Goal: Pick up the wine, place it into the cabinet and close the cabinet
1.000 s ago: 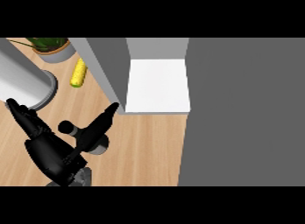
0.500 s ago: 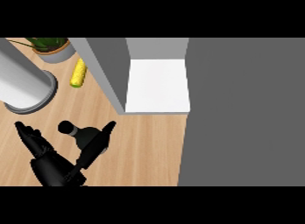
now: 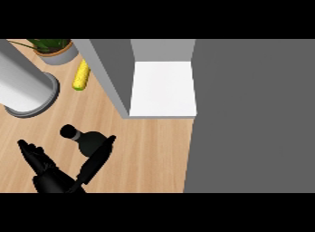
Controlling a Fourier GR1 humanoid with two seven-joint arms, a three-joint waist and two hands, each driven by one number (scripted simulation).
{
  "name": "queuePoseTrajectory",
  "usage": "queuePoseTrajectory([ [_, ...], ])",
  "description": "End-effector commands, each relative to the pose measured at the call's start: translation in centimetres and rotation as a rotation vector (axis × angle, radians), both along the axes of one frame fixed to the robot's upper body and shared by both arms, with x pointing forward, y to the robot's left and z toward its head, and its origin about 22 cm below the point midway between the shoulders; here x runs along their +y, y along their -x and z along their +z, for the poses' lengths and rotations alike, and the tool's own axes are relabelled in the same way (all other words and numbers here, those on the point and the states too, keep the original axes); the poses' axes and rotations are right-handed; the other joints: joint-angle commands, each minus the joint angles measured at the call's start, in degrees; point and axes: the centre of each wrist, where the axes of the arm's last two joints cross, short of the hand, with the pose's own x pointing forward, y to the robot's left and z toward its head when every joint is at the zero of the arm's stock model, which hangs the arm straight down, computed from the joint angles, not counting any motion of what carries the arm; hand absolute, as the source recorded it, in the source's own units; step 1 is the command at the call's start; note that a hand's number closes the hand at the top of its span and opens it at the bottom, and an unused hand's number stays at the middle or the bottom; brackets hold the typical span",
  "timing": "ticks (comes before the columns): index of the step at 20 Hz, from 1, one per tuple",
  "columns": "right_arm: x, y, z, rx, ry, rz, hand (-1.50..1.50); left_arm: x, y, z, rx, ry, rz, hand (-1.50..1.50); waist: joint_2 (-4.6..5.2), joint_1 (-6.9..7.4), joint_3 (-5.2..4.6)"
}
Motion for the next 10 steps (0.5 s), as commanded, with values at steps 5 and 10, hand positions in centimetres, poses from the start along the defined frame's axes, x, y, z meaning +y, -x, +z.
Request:
queuePoseTrajectory([
  [5,0.4,1.6,1.5,-0.026,-0.043,0.052,-1.5,-0.2,0.3,-2.2,0.036,0.007,0.055,-1.5,-0.12,0.12,-0.2],
  [10,0.3,1.4,1.6,-0.022,-0.041,0.025,-1.5,0.9,0.8,-1.6,0.046,0.008,-0.002,-1.5,-0.09,0.21,-0.13],
])
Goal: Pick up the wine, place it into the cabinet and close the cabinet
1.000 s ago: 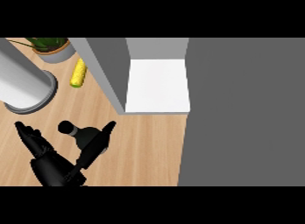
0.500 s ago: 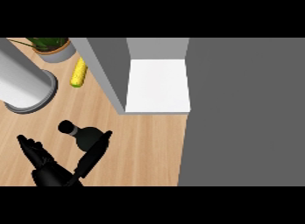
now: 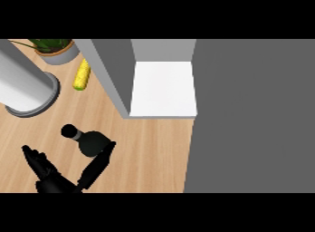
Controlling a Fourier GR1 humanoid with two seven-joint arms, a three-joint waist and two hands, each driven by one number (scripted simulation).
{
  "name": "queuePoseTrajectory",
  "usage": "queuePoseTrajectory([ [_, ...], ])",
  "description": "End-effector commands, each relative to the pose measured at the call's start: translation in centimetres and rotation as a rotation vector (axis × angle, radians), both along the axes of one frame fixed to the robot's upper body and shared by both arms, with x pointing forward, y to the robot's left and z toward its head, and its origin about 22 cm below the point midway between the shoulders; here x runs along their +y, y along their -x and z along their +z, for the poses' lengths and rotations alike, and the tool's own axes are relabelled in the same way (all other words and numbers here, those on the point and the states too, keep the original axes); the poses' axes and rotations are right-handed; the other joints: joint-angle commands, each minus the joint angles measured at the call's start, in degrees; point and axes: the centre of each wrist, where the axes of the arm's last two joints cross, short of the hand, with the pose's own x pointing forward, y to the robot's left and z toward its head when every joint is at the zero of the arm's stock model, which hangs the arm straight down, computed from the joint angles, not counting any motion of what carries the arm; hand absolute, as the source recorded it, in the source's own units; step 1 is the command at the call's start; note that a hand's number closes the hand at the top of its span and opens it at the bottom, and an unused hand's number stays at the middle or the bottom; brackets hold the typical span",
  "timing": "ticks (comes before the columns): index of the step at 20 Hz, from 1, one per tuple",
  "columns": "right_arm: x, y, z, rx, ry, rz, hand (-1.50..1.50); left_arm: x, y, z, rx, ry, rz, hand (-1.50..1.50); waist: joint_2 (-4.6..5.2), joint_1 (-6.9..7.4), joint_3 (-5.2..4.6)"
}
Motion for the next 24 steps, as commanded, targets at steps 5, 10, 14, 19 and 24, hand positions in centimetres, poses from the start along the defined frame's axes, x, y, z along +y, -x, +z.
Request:
queuePoseTrajectory([
  [5,1.0,1.7,1.7,-0.031,-0.043,0.032,-1.5,-0.1,-0.2,-0.3,0.02,0.022,-0.046,-1.5,0.0,-0.06,-0.16],
  [10,-0.1,1.2,1.0,-0.025,-0.021,0.024,-1.5,-1.1,-0.2,-0.9,0.035,0.045,-0.032,-1.5,-0.02,-0.14,-0.19],
  [14,0.3,1.5,1.1,-0.033,-0.04,0.048,-1.5,-0.7,-2.7,-0.3,0.01,0.057,-0.024,-1.5,0.1,-0.57,-0.11],
  [19,0.7,1.2,0.9,-0.031,-0.045,0.037,-1.5,0.3,-2.3,-1.1,0.057,0.044,-0.021,-1.5,0.09,-0.79,-0.29],
  [24,1.1,0.4,0.6,-0.035,-0.036,0.057,-1.5,0.8,-3.0,-0.2,0.054,0.086,-0.037,-1.5,0.18,-0.62,-0.33],
])
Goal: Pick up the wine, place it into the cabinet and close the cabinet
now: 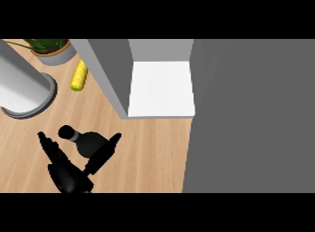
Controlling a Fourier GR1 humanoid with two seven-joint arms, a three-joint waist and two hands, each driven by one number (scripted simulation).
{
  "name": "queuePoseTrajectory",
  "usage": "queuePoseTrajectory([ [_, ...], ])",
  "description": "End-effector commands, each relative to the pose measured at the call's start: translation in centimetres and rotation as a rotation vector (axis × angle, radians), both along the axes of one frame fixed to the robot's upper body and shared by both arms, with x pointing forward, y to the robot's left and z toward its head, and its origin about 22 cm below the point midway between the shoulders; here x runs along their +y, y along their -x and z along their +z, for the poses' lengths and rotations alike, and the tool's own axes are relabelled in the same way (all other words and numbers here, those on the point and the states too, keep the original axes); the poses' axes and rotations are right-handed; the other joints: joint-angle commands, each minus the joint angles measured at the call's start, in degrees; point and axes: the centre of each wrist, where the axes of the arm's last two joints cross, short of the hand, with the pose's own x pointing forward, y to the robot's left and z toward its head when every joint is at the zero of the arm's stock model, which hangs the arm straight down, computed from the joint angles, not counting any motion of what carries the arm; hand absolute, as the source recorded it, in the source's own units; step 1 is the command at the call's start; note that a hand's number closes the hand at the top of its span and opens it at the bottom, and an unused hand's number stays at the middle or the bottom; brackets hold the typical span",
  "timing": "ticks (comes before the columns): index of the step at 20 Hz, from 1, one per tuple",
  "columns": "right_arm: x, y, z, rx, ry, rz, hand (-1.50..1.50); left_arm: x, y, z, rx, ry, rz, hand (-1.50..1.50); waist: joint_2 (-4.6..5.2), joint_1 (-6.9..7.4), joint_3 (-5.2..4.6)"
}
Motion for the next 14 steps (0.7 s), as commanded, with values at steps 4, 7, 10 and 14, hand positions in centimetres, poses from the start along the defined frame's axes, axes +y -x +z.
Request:
queuePoseTrajectory([
  [4,-0.4,1.0,1.0,-0.004,-0.028,0.02,-1.5,-0.9,-0.1,1.6,-0.062,0.067,0.004,1.5,-0.2,0.18,-0.19],
  [7,0.4,0.9,0.8,-0.01,-0.011,0.019,-1.5,-1.8,-0.6,2.3,-0.076,0.113,-0.024,1.5,-0.05,-0.34,-0.32],
  [10,-0.3,0.2,1.0,-0.037,-0.01,0.022,-1.5,-2.9,-1.1,1.6,-0.069,0.071,-0.072,1.5,0.36,-1.01,-0.23],
  [14,0.4,1.0,1.0,-0.009,-0.02,0.027,-1.5,-3.1,-1.1,0.7,-0.054,0.028,-0.091,1.5,0.28,-1.21,-0.18],
])
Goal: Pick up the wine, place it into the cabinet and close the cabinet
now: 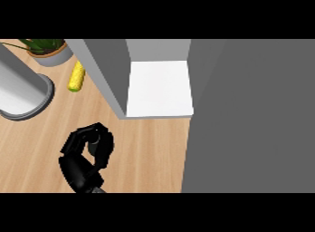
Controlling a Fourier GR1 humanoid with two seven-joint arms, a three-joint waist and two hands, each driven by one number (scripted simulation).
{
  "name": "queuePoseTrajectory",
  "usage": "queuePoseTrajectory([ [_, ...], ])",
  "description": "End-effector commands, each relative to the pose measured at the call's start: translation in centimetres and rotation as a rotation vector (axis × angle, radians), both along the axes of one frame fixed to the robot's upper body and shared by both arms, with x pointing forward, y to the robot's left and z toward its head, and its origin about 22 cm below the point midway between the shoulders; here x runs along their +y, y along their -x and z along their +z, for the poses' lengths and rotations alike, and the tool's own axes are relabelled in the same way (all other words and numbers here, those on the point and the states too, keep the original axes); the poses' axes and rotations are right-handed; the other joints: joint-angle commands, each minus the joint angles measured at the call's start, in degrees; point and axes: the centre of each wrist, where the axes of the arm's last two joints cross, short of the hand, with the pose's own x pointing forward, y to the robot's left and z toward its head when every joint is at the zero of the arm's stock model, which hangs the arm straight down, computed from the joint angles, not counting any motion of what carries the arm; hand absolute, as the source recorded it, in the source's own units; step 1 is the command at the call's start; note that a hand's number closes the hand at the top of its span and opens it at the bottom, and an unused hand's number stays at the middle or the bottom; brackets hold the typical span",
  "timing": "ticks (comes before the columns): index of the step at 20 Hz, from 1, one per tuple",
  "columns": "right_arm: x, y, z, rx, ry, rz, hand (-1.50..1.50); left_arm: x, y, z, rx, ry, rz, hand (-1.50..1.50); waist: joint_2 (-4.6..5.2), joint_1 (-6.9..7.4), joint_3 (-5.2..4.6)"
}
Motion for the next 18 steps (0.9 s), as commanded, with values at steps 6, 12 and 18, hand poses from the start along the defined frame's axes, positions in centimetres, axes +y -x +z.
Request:
queuePoseTrajectory([
  [6,-0.1,0.1,0.1,-0.026,-0.04,-0.012,-1.5,-0.3,0.9,1.4,-0.021,-0.018,-0.235,1.5,-0.03,0.5,-0.17],
  [12,0.0,0.4,0.0,-0.003,-0.006,0.007,-1.5,-0.7,3.0,3.8,-0.066,0.022,-0.547,1.5,-0.31,0.08,-0.48],
  [18,0.0,1.2,0.1,0.007,-0.021,0.003,-1.5,0.8,4.5,3.7,-0.171,0.066,-0.698,1.5,-0.27,0.98,-0.24],
])
